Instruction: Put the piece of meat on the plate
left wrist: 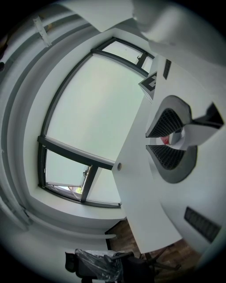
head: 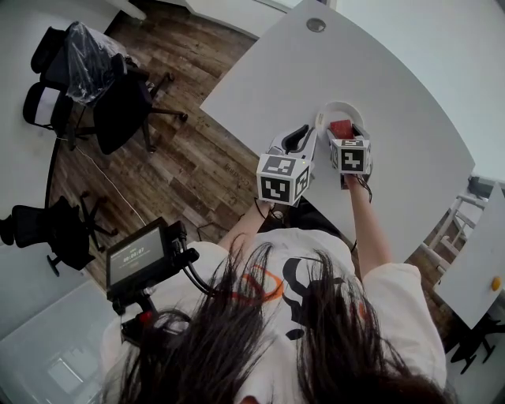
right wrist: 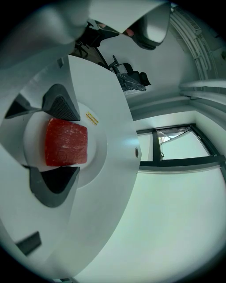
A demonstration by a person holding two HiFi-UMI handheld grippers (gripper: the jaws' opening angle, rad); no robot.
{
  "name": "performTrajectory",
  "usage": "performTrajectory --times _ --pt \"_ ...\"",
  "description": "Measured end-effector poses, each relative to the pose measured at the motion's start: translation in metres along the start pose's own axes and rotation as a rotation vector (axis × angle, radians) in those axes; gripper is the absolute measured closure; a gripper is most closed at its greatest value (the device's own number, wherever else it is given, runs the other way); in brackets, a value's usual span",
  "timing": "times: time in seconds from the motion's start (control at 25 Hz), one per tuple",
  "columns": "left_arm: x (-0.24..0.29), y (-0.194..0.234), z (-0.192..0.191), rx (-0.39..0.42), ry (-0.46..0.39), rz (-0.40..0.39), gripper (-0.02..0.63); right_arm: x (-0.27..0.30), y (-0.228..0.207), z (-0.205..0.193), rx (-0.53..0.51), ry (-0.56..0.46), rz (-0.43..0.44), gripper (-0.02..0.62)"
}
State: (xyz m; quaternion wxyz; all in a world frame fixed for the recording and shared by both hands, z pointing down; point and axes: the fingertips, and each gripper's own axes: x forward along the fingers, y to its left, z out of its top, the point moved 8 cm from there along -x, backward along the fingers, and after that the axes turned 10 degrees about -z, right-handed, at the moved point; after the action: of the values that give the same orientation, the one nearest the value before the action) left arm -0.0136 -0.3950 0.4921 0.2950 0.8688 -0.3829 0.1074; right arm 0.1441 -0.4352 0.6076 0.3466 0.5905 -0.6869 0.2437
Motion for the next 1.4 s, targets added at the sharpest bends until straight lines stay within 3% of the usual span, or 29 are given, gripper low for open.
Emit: performTrajectory --times 0.2,0.44,0.8,0.96,1.0,1.04,1.2,1.28,1.4 --pt "0.001 -0.001 -0.001 0.005 0.007 -0.004 0.548 -0.004 -0.003 0.004 0.036 -0.009 -0.012 0.270" --pt "0.001 0.001 -0.002 0.005 0.011 -0.004 0.548 -0.021 -0.015 0.018 0.169 -0.075 -0.002 0.270" --pt "0.008 0.002 -0.003 0.023 0.022 -0.013 0.548 -0.048 -0.017 0.036 0.343 -0.200 0.088 0.270" --pt "-0.027 -0.016 -0.011 0.046 0.011 -0.028 0.548 -0.100 0.005 0.028 0.392 -0.259 0.112 0.272" --pt "-0.041 -0.023 -0.014 0.054 0.005 -0.034 0.548 -0.119 0.014 0.023 0.401 -0.281 0.110 0.298" --pt "-0.052 -0.028 -0.016 0.061 -0.001 -0.039 0.548 -0.134 0.020 0.019 0.409 -0.302 0.109 0.376" --pt "-0.076 -0.039 -0.022 0.077 -0.018 -0.052 0.548 -0.165 0.038 0.007 0.445 -0.335 0.127 0.376" --pt "-0.090 -0.045 -0.026 0.085 -0.023 -0.060 0.548 -0.182 0.047 0.000 0.464 -0.352 0.127 0.453" --pt "-0.112 -0.054 -0.036 0.096 -0.029 -0.070 0.548 -0.206 0.063 -0.015 0.481 -0.370 0.132 0.480"
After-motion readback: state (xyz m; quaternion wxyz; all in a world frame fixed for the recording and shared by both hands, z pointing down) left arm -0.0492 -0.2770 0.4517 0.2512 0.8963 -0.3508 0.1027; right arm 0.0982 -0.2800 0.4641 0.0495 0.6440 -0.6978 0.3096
